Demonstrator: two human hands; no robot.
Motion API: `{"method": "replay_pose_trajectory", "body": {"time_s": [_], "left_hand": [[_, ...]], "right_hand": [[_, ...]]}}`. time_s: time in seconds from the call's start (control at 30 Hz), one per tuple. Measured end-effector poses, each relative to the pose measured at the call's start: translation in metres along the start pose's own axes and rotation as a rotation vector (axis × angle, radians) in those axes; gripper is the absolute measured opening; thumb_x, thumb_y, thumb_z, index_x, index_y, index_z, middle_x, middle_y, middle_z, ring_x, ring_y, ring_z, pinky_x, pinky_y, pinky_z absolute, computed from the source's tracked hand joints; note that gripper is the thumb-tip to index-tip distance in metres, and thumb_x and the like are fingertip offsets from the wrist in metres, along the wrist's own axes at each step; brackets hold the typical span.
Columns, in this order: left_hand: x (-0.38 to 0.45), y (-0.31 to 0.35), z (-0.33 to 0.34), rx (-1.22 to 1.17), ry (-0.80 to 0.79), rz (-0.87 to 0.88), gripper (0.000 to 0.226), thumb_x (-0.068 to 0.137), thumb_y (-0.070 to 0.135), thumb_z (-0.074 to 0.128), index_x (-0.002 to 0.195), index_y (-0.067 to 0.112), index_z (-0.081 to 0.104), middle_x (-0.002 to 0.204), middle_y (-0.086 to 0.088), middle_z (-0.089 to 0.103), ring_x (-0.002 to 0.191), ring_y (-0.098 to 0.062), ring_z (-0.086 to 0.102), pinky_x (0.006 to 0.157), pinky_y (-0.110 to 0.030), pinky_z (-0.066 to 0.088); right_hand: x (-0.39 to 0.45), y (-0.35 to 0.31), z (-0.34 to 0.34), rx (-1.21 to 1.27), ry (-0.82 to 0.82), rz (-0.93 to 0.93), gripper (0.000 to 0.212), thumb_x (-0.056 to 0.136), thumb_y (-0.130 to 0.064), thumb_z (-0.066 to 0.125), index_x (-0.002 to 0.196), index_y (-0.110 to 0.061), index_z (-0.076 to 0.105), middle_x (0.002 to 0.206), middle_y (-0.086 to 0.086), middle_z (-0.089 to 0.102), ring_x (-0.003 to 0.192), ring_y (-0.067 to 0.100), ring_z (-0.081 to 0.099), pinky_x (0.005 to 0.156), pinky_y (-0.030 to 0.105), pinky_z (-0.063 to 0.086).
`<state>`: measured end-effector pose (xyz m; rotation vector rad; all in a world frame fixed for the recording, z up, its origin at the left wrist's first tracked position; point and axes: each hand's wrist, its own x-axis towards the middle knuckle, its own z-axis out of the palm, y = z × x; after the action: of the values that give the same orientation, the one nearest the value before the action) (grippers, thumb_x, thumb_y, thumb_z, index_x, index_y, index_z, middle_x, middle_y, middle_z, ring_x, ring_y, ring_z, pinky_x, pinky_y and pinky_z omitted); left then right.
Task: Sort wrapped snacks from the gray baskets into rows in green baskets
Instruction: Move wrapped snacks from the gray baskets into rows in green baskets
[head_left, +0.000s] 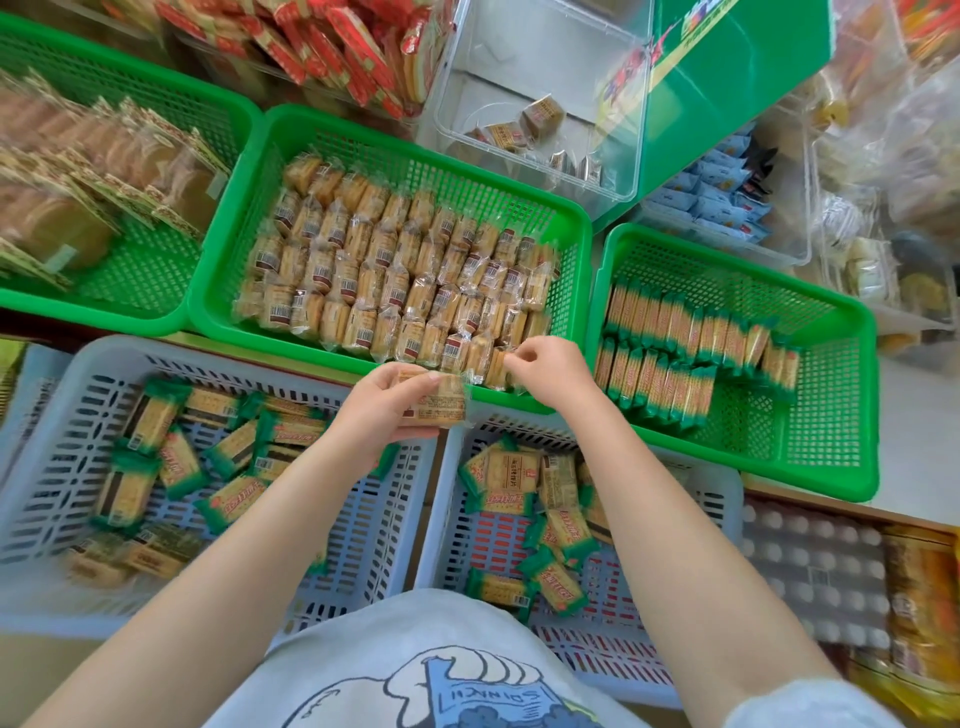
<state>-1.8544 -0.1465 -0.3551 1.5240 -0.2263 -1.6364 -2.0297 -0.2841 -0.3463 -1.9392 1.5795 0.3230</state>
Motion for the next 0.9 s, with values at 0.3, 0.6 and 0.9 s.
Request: {"method": "replay_pose_trajectory", "body": {"time_s": [0.3,0.6,0.9], "left_hand": [[0.025,0.046,0.036,0.545,0.154,0.272,0.039,0.096,0.051,0.057,0.112,0.015,0.055,0.099,0.002,0.066,0.073,-0.010,0.068,0.061,-0.026,0.053],[0.038,0.009,0.019,1.334,0.228,0.445,0.033,0.094,0.060,0.051,0.111,0.036,0.067,0.122,0.005,0.063,0.119,-0.020,0.051,0.109,-0.045,0.025],[0.036,-0.002,0.020,1.289,0.295,0.583,0.029,0.095,0.050,0.060,0.106,0.025,0.070,0.113,0.000,0.066,0.111,-0.026,0.055,0.097,-0.044,0.033]], "right_hand": [[-0.032,-0.009,-0.015,0.859,-0.211,0.044,0.027,0.097,-0.034,0.063,0.102,-0.008,0.063,0.079,0.002,0.062,0.055,0.012,0.048,0.048,0.023,0.037],[0.032,-0.014,-0.033,1.532,0.010,0.276,0.040,0.100,-0.026,0.059,0.131,-0.001,0.054,0.109,0.018,0.066,0.093,0.026,0.069,0.081,0.033,0.061],[-0.057,0.020,-0.013,1.416,-0.095,0.201,0.033,0.103,-0.019,0.054,0.126,0.004,0.053,0.102,0.018,0.068,0.087,0.027,0.071,0.077,0.033,0.062]]}}
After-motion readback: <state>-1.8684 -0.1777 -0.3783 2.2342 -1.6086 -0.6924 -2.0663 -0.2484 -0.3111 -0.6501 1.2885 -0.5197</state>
